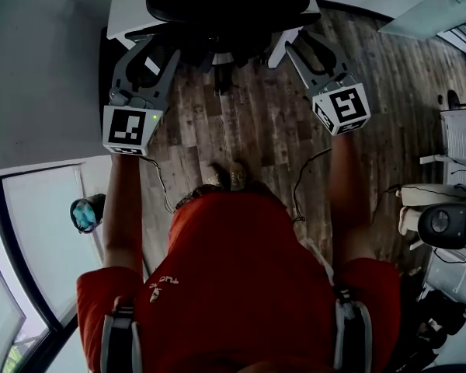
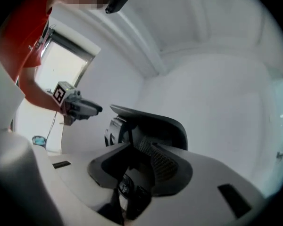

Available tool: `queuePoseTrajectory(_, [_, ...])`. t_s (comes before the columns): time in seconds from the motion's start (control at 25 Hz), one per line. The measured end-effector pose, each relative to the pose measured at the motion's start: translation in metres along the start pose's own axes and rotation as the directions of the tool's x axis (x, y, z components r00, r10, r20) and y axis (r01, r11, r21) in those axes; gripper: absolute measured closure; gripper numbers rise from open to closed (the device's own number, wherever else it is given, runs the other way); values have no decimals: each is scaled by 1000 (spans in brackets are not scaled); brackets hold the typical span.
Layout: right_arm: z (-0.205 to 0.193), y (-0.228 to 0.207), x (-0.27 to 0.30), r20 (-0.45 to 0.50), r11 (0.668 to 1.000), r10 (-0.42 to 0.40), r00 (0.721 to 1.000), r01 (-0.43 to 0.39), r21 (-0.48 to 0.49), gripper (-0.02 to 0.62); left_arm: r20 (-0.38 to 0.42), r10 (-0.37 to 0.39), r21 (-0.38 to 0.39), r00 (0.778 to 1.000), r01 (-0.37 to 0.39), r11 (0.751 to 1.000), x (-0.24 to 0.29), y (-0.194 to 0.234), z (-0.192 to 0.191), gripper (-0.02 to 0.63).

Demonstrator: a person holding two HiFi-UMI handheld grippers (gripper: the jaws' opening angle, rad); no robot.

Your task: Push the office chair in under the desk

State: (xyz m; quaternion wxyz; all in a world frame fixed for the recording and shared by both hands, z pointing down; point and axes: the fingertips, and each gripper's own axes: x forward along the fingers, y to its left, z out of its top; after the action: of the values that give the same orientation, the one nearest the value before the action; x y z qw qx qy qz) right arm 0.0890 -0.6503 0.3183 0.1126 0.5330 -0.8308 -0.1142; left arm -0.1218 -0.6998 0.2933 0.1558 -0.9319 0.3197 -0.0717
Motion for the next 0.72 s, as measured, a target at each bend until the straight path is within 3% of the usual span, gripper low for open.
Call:
queuePoseTrajectory(0.12, [23, 32, 1, 94, 998, 2, 996, -8, 70, 486, 47, 1, -83, 999, 3, 997, -2, -18, 5, 499])
queuePoseTrajectory(0.28, [43, 69, 7, 160, 995, 20, 987, -35, 94, 529, 80, 20, -173, 997, -6, 985, -4, -31, 4, 554])
queuePoseTrajectory(0.52, [55, 100, 8, 223, 988, 35, 974, -68, 142, 565, 123, 26, -236, 992, 3, 972, -13, -46, 13, 592])
queuePoseTrajectory(0.72, [53, 110, 3, 256, 981, 21, 966, -69, 182, 571, 124, -13, -233, 992, 42, 972, -15, -64, 11, 597])
